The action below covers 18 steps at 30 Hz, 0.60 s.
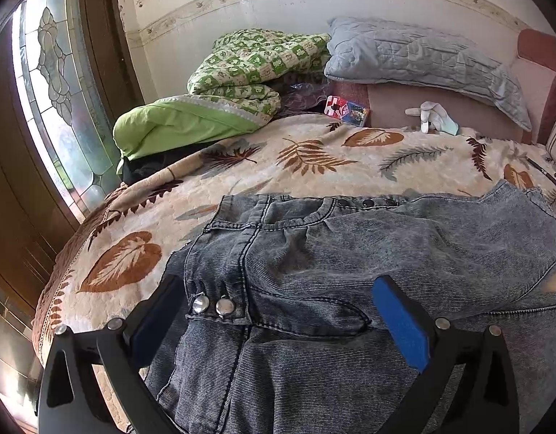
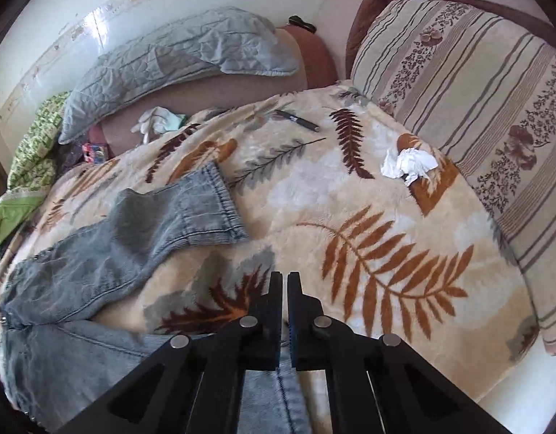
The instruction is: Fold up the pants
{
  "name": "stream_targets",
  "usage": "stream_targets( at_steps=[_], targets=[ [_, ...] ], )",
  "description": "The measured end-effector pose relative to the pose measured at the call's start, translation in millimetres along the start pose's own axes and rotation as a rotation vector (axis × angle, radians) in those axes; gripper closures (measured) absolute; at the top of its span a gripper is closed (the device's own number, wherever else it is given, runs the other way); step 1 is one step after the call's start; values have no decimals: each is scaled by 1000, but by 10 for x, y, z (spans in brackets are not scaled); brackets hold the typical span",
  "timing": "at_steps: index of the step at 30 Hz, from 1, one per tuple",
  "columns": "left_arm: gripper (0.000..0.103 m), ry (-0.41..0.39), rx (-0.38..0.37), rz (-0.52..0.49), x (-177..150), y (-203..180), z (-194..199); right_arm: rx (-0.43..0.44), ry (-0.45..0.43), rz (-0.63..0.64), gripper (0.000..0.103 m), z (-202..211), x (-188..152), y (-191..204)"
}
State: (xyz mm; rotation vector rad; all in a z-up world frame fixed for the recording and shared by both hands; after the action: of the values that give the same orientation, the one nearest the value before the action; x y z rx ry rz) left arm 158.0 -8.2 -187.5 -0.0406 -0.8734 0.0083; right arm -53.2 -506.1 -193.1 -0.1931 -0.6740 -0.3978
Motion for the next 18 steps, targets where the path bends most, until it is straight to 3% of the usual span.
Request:
stream_targets(
  at_steps=[4,8,11,13,16,18],
  targets=[
    [0,0,12,13,25,69,-20,190,35,-152,100,-136,-195,-18],
    [0,7,50,57,104,225,-62,286,66,-32,100,-25,-296,428],
    [0,22,96,131,171,466,-127,260,239,99,98,-285,-536,758],
    [0,36,131,180,204,663,-186,230,214,144,98,-254,-443,817],
    [0,60,198,241,293,977,-291,350,97,51,98,-27,-105,844],
    [0,81,230,285,412,1180,-356,378,10,27,98,103,168,844]
  ],
)
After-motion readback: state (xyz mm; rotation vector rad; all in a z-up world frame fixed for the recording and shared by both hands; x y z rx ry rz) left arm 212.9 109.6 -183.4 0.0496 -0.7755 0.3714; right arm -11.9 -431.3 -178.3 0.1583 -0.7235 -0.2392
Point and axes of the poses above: each gripper's, at about its wrist camera, not at the fingertips, and z roughly against the way its jaws point, y to its left, x to its top, the point moved 8 cm from there along -z, roughly the way its jaws point, and after that the axes turned 15 degrees about z, right-handed, at the moved point
